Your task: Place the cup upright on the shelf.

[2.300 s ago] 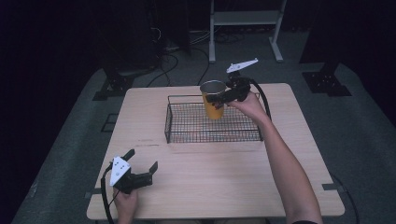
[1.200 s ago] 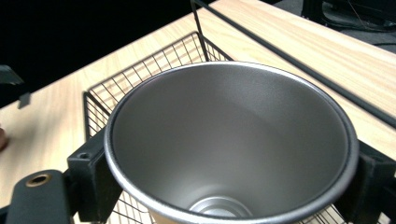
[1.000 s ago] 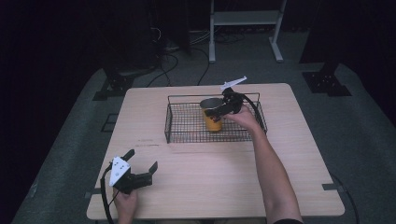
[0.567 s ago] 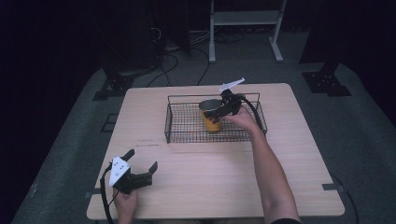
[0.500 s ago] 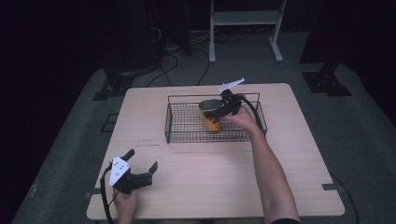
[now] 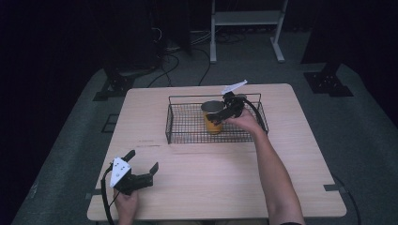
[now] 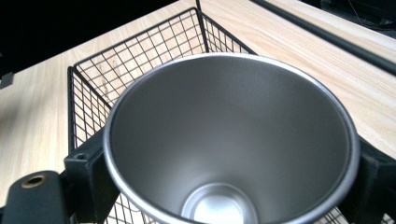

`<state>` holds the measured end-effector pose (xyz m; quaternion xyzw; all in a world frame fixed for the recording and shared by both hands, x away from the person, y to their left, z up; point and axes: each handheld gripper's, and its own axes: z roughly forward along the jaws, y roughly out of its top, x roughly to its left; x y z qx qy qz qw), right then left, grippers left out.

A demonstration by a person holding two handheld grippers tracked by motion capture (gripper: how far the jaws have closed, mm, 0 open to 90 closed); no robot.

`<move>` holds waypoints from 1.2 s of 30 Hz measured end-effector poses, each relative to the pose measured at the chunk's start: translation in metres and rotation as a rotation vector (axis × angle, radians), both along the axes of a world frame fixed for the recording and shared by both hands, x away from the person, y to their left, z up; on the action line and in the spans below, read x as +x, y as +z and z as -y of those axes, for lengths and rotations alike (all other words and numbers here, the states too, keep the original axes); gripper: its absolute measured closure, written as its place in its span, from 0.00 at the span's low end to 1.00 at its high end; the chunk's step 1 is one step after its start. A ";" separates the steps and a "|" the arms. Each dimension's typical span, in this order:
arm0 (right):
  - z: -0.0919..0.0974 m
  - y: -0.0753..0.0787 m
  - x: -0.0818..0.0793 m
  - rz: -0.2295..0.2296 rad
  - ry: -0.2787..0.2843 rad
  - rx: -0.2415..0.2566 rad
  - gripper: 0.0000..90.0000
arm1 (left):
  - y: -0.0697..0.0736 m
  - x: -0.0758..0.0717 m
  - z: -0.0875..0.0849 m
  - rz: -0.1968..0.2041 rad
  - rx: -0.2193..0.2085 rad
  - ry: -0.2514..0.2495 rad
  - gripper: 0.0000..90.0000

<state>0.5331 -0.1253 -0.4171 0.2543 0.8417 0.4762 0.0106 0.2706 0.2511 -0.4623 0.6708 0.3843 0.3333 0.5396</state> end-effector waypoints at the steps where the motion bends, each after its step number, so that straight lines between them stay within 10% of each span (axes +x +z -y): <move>1: 0.000 0.000 -0.001 0.000 -0.001 -0.009 0.10 | 0.000 0.000 0.000 0.000 0.000 0.000 0.00; 36: 0.012 0.004 -0.009 0.006 0.024 -0.122 0.00 | 0.000 0.000 0.001 -0.001 0.003 0.002 0.00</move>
